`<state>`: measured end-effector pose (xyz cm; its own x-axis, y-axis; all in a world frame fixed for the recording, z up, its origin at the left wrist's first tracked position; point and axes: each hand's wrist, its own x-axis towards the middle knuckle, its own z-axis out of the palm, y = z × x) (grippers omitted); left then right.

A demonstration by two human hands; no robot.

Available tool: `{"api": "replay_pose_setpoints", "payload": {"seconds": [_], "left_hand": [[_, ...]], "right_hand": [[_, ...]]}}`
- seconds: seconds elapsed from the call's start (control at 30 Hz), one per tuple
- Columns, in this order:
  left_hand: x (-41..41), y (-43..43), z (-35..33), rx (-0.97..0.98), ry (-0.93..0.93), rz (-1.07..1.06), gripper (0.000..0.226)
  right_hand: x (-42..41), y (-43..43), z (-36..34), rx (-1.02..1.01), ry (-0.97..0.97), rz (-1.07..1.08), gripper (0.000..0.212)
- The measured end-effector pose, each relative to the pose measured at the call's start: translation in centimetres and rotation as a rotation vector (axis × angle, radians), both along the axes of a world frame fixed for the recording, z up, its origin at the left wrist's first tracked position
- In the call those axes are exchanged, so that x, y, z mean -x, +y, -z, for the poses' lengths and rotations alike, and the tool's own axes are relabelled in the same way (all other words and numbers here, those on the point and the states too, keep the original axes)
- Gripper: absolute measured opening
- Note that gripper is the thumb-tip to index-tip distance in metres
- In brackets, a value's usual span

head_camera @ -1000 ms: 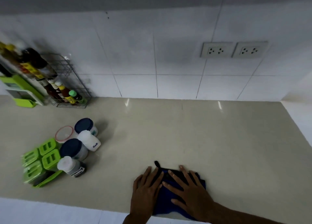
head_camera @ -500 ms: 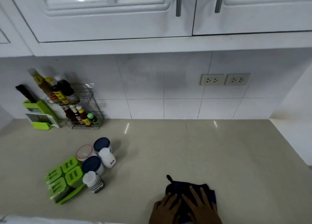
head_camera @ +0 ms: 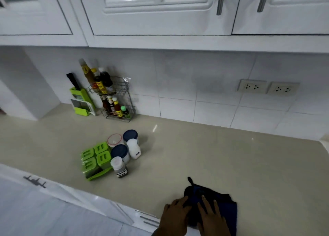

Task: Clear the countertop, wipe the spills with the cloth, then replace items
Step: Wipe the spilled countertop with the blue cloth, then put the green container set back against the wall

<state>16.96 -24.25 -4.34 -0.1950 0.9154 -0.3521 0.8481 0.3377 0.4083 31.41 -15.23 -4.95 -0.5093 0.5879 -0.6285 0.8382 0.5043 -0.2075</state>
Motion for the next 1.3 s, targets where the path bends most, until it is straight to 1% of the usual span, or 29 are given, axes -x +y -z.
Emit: {"api": "replay_pose_setpoints", "payload": {"seconds": [0.07,0.13,0.17,0.23,0.33,0.43,0.5,0.57,0.63,0.7,0.77,0.83,0.87,0.9,0.97,1.03,1.07,1.1,1.17,1.23,1.3], "left_hand": [[1.9,-0.2,0.6,-0.012,0.093,0.064,0.050],[3.8,-0.2,1.0,-0.049,0.147,0.085,0.040],[4.8,-0.4,0.8,-0.072,0.160,0.083,0.034],[6.9,-0.5,0.8,-0.098,0.176,0.065,0.033],[10.7,-0.6,-0.3,-0.131,0.133,0.015,0.036],[14.8,-0.9,-2.5,-0.226,0.079,-0.013,0.031],[18.1,-1.5,-4.0,-0.345,0.057,-0.072,0.026],[21.7,-2.5,-5.6,-0.488,0.075,-0.131,0.021],[25.6,-3.7,-6.8,-0.624,0.107,-0.218,0.016],[29.7,-5.0,-7.7,-0.734,0.127,-0.360,0.012],[33.5,-6.3,-7.7,-0.764,0.132,-0.576,0.009],[36.6,-7.8,-6.6,-0.667,0.141,-0.805,0.013],[37.8,-8.4,-5.9,-0.582,0.154,-0.881,0.020],[38.7,-8.9,-5.2,-0.486,0.167,-0.922,0.029],[39.9,-9.7,-4.0,-0.332,0.158,-0.988,0.043],[40.5,-10.0,-3.0,-0.288,0.131,-1.055,0.048],[40.7,-10.1,-2.5,-0.309,0.098,-1.088,0.051],[41.0,-10.2,-1.9,-0.352,0.026,-1.131,0.057],[41.7,-10.5,-1.2,-0.432,-0.212,-1.237,0.076],[42.8,-10.8,-0.7,-0.400,-0.456,-1.318,0.100],[44.0,-11.1,-0.3,-0.329,-0.606,-1.373,0.116]], "right_hand": [[1.7,-0.2,0.1,-0.035,0.050,-0.086,0.073],[4.0,-0.4,0.2,-0.027,0.087,-0.129,0.069],[5.2,-0.4,0.3,-0.025,0.094,-0.135,0.066],[7.1,-0.4,0.4,-0.065,0.121,-0.122,0.055],[10.7,-0.5,-0.5,-0.165,0.205,-0.142,0.039],[15.6,-0.7,-2.2,-0.155,0.366,-0.155,0.031],[19.6,-0.7,-4.0,-0.156,0.478,-0.142,0.023],[23.5,-0.6,-5.9,-0.175,0.605,-0.126,0.011],[27.7,-0.7,-7.9,-0.182,0.734,-0.136,0.009],[32.0,-0.8,-9.5,-0.146,0.840,-0.162,0.012],[36.5,-0.9,-10.5,-0.132,0.879,-0.216,0.011],[41.4,-0.9,-11.1,-0.093,0.843,-0.320,0.012],[43.9,-0.9,-11.3,-0.078,0.779,-0.397,0.020],[46.1,-0.9,-11.3,-0.094,0.678,-0.495,0.035],[50.2,-1.2,-10.8,-0.193,0.431,-0.703,0.074],[52.7,-1.8,-9.7,-0.288,0.235,-0.840,0.108],[53.4,-2.2,-9.2,-0.327,0.176,-0.874,0.118],[53.9,-2.6,-8.6,-0.356,0.145,-0.880,0.123],[54.4,-3.1,-7.7,-0.371,0.133,-0.834,0.122],[54.2,-3.3,-7.2,-0.382,0.136,-0.783,0.114],[53.7,-3.5,-6.7,-0.385,0.148,-0.736,0.108]]}}
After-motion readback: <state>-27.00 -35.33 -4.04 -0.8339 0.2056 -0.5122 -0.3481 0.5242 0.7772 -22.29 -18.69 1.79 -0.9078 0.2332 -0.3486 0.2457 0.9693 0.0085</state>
